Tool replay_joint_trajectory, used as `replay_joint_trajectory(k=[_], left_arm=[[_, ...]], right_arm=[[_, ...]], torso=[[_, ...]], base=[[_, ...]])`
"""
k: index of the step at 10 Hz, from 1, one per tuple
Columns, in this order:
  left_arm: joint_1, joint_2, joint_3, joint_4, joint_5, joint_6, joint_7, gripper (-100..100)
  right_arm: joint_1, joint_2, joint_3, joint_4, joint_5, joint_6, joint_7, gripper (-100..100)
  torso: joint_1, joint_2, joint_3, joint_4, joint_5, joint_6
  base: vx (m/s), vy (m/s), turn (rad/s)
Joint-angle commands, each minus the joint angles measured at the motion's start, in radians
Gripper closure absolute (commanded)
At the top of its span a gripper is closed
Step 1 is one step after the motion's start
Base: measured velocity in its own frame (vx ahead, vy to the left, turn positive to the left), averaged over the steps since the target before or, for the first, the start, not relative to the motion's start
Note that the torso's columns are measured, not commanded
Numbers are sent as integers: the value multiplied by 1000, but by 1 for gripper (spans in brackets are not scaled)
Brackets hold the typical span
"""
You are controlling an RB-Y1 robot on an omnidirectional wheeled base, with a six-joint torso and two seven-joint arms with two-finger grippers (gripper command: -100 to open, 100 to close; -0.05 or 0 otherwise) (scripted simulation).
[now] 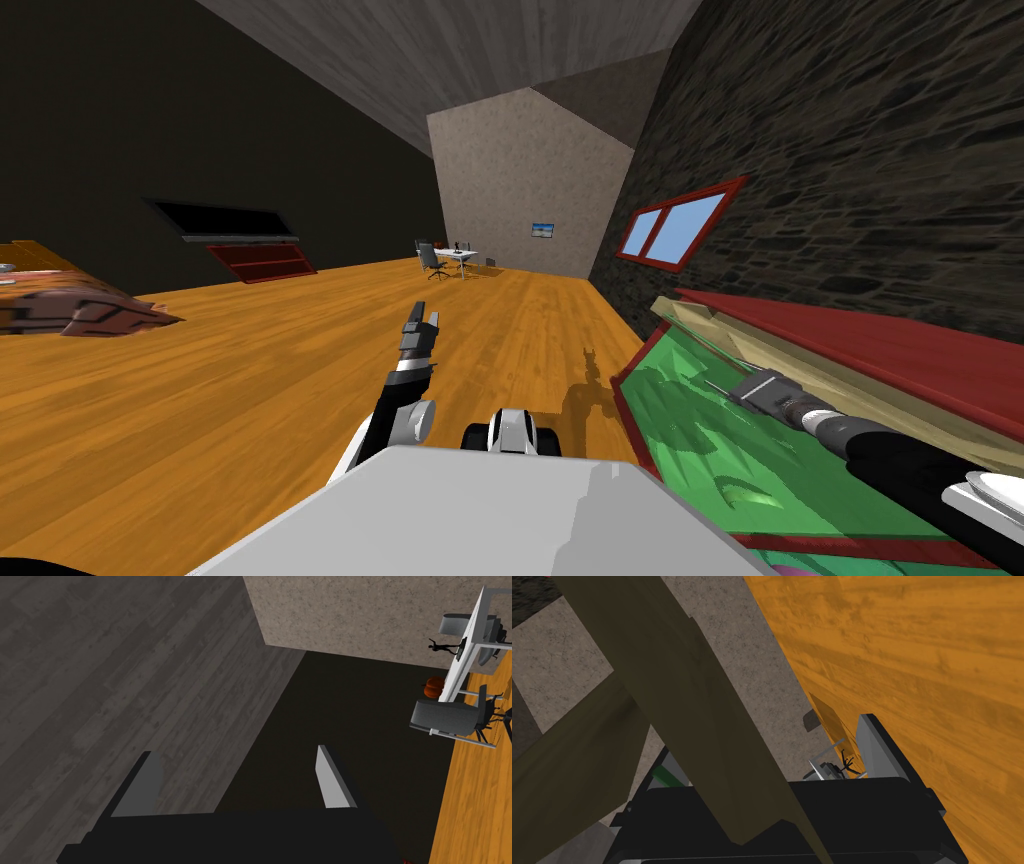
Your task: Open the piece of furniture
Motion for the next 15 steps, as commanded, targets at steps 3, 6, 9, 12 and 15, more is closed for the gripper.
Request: replay_joint_trajectory(k=[3,6,9,12,15], left_arm=[[0,0,0,0,0,0,0,0],[0,0,0,0,0,0,0,0],[0,0,0,0,0,0,0,0],[0,0,0,0,0,0,0,0],[0,0,0,0,0,0,0,0]], right_arm=[[-38,9,109,29,1,-11,-9,-100],[-38,9,109,29,1,-11,-9,-100],[-41,-55,13,101,-33,-47,9,-100],[-39,-80,-8,166,-47,-67,12,-100],[-35,-131,-50,259,-75,-108,19,-100]], torso=[[-3,-8,-4,-5,-5,4],[-8,-6,-3,-8,-10,3],[-2,-3,-3,-2,-1,0],[14,0,-4,4,16,-1],[20,6,-1,7,21,3]], base=[[3,-1,-5],[5,1,0],[-57,65,97],[-70,71,122],[-49,70,119]])
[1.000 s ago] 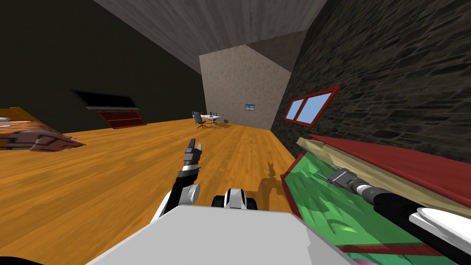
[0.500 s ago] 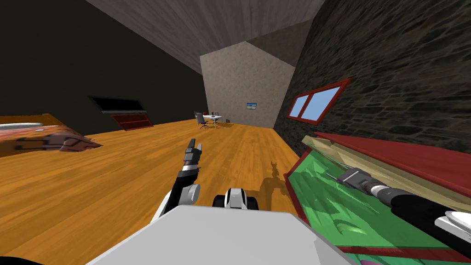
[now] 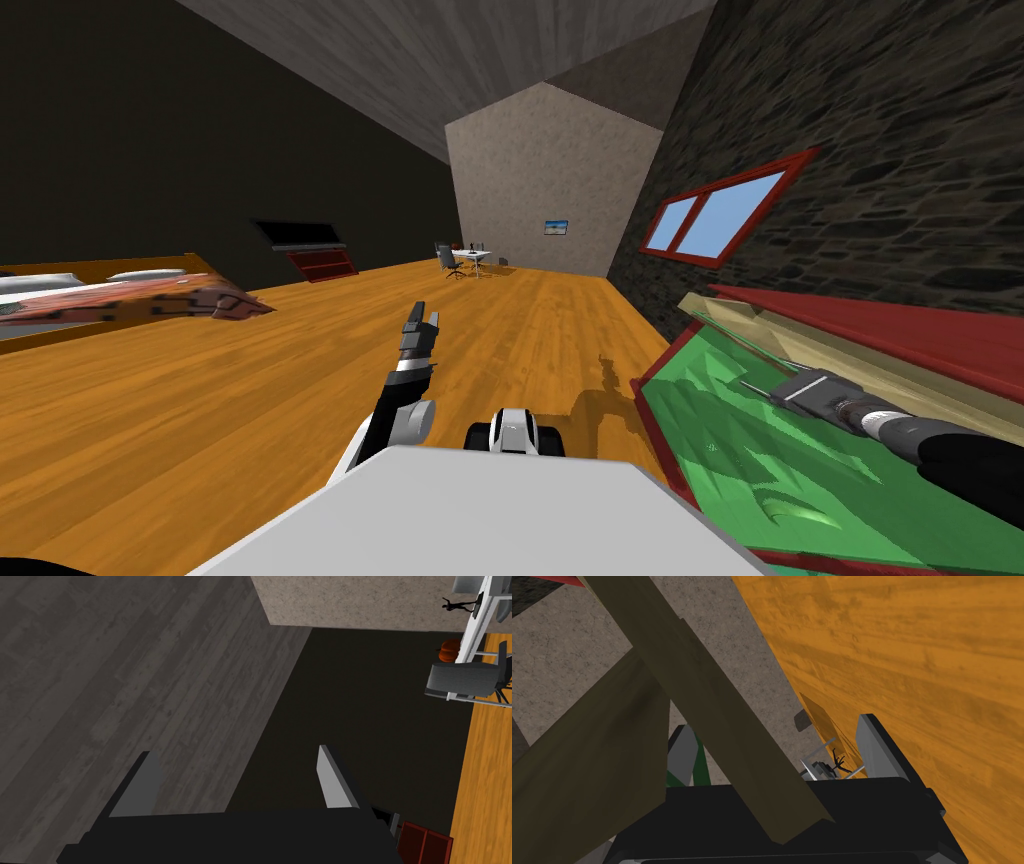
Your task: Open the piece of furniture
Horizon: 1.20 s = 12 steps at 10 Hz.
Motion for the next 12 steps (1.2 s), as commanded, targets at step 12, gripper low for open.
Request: replay_joint_trajectory(k=[12], left_arm=[[0,0,0,0,0,0,0,0]], right_arm=[[33,-138,-110,271,-80,-120,10,-100]], torso=[[28,14,3,10,28,3]], base=[[-43,66,104]])
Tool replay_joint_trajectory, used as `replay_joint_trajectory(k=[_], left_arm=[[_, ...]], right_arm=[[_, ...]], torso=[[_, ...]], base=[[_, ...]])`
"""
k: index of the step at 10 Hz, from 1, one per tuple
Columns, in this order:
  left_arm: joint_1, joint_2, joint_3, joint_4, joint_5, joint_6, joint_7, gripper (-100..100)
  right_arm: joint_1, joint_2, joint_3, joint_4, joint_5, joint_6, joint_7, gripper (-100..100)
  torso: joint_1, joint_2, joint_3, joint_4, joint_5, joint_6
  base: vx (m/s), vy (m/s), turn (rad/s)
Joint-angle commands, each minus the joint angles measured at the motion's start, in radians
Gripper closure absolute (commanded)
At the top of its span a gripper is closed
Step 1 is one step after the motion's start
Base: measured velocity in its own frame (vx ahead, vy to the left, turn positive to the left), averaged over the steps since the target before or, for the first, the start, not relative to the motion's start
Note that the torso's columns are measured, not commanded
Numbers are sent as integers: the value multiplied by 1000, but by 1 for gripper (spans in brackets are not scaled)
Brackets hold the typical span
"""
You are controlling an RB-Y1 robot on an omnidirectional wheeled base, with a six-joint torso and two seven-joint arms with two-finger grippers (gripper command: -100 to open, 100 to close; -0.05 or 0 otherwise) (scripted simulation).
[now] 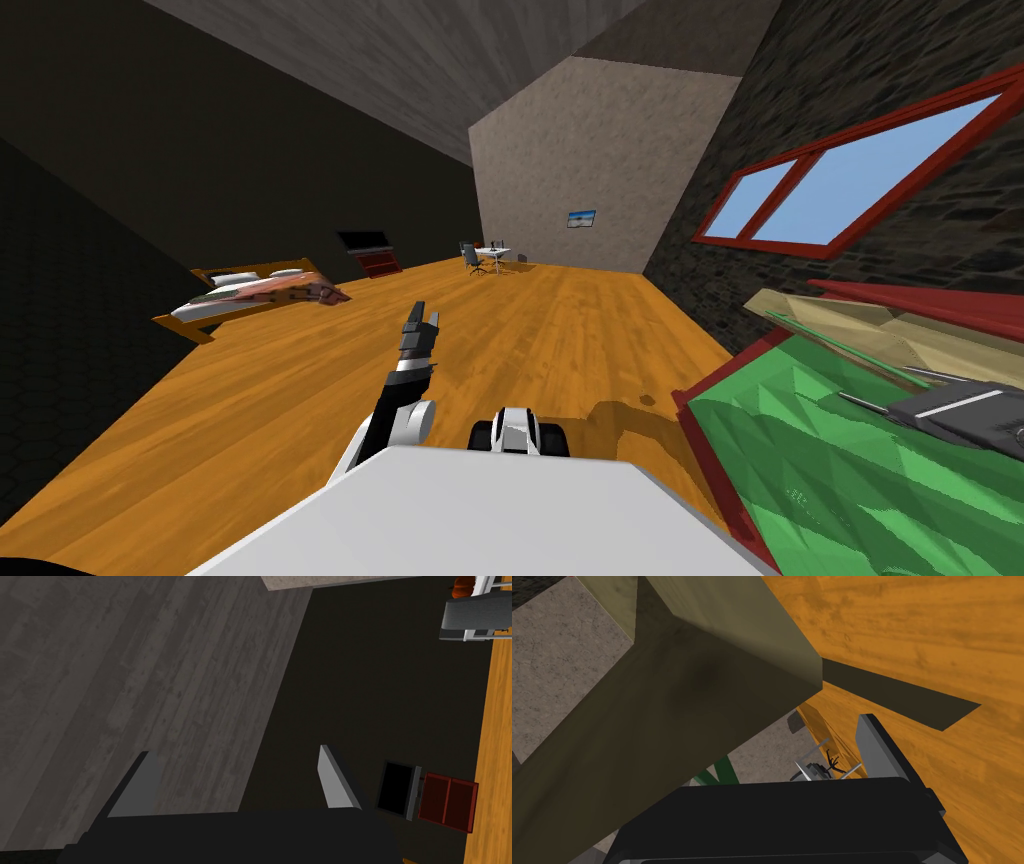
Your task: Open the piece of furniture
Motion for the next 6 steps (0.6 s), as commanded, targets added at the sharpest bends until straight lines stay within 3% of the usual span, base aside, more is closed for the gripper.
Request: replay_joint_trajectory(k=[1,6], left_arm=[[0,0,0,0,0,0,0,0],[0,0,0,0,0,0,0,0]], right_arm=[[0,1,2,5,0,-2,1,0],[2,3,3,7,1,-1,1,0]], torso=[[0,1,1,0,-2,4],[-10,5,6,-1,-12,7]], base=[[-6,-6,-19],[0,-1,-2]])
